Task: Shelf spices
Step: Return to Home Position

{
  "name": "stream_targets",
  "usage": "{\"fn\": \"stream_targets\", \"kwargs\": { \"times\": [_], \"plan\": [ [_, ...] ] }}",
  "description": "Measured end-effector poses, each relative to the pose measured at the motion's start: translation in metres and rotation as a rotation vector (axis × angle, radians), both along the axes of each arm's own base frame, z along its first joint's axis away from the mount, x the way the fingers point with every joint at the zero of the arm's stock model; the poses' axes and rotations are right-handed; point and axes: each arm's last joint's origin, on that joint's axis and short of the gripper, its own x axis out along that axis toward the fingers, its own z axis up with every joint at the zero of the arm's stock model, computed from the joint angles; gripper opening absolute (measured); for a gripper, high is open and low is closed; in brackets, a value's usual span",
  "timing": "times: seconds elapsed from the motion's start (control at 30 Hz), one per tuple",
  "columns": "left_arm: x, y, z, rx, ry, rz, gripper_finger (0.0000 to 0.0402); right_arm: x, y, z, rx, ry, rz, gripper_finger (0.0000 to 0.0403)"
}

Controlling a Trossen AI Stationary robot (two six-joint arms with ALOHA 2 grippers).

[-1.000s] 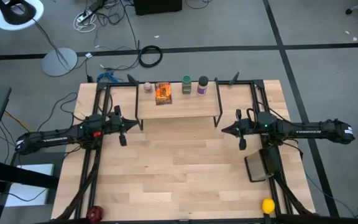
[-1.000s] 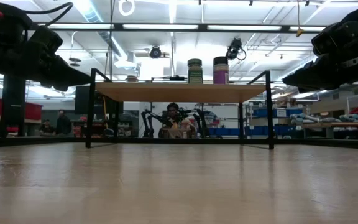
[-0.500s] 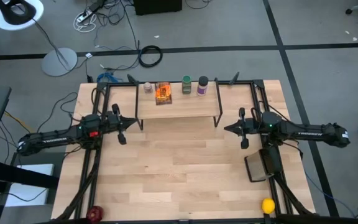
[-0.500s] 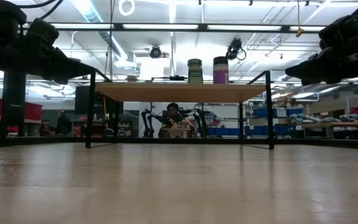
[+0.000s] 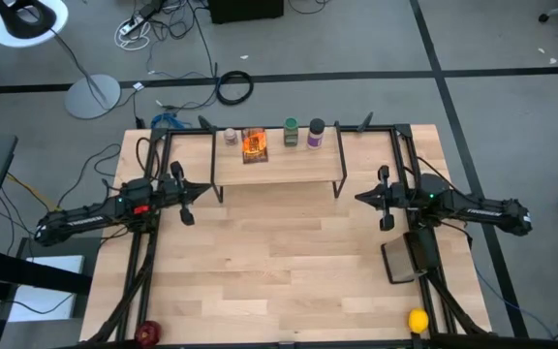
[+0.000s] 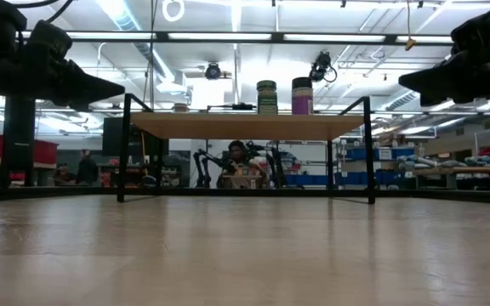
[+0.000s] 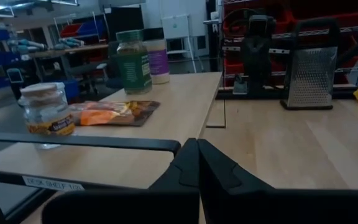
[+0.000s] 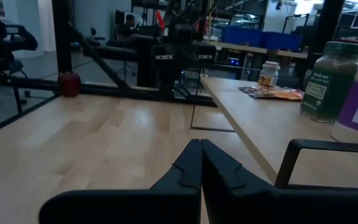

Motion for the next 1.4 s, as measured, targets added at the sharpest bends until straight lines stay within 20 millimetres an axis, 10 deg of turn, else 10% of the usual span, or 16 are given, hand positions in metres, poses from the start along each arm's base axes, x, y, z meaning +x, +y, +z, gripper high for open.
{"fn": "stream_targets", "kwargs": {
  "times": [1.4],
  "plan": [
    [-0.001, 0.000, 0.012, 0.014, -0.125, 0.003, 0.0007, 0.000, 0.000, 0.002, 0.000, -0.018, 0.001, 0.0005]
  ]
}}
